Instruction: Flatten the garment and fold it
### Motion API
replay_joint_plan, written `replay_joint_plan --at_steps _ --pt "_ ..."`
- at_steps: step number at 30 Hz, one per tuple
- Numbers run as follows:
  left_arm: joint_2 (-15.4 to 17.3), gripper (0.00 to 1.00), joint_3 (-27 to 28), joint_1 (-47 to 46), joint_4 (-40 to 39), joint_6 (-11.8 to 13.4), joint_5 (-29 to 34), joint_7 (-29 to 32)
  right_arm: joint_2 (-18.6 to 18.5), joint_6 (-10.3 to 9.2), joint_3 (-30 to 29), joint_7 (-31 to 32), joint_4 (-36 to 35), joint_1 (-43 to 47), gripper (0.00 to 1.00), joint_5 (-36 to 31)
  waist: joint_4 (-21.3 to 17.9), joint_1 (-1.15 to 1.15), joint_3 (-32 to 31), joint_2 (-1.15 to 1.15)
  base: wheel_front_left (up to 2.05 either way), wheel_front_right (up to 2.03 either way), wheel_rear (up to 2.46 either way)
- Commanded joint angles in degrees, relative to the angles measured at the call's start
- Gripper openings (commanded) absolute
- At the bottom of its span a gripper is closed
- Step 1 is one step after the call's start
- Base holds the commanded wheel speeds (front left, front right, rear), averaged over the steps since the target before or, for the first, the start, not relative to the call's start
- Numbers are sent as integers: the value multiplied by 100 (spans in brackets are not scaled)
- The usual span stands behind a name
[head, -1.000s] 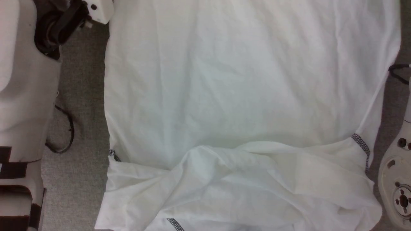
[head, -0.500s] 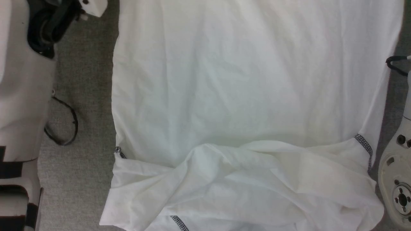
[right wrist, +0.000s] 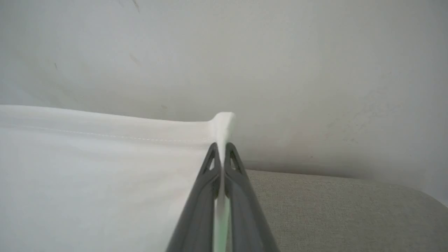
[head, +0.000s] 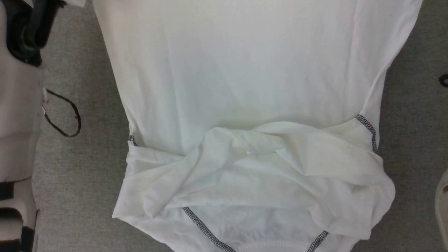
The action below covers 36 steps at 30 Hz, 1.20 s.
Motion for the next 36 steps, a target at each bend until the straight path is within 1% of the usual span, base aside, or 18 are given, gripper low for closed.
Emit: replay_joint_plan --at_steps 1,4,7,12,14,17,21,24,28,29,32,34,36 --pt "66 0 -16 176 -39 -47 -42 -95 -113 -6 60 -100 -108 212 0 140 -22 0 -350 0 0 0 0" --pt "122 0 -160 463 -211 -90 -106 -234 -262 -6 289 -233 -337 627 0 419 12 0 -624 0 0 0 0" --pt "233 0 -281 917 -499 -113 -166 -466 -327 -6 425 -345 -603 1190 0 762 32 0 -943 0 0 0 0" --pt "536 0 -466 2079 -1266 -109 -116 -846 -483 -6 633 -509 -1230 2281 0 1220 60 0 -1465 0 0 0 0" --pt "636 0 -485 2660 -1605 -9 -89 -967 -498 -6 670 -586 -1501 2791 0 1381 74 0 -1695 0 0 0 0" --pt "746 0 -464 3556 -2098 249 -40 -1182 -468 -6 711 -661 -1886 3622 0 1584 82 0 -2026 0 0 0 0" --pt "805 0 -451 4747 -2689 600 8 -1477 -333 -6 574 -835 -2364 4759 0 1727 123 0 -2369 0 0 0 0" --pt "808 0 -441 5516 -3017 800 -34 -1597 -157 -6 396 -922 -2692 5546 0 1795 151 0 -2525 0 0 0 0" --pt "836 0 -286 6357 -3403 1044 -190 -1688 112 -6 162 -912 -3058 6432 0 1849 123 0 -2707 0 0 0 0" --pt "856 0 -272 6565 -3482 1080 -239 -1690 163 -6 120 -888 -3127 6625 0 1865 103 0 -2754 0 0 0 0" --pt "893 0 -360 7135 -3623 1082 -477 -1555 299 -6 20 -790 -3263 7169 0 1917 38 0 -2904 0 0 0 0" --pt "948 0 -493 7414 -3611 1045 -562 -1406 370 -6 -33 -728 -3300 7483 0 1936 3 0 -2996 0 0 0 0" --pt "936 0 -653 7621 -3524 1010 -646 -1266 419 -6 -52 -685 -3281 7733 0 1933 -28 0 -3083 0 0 0 0"
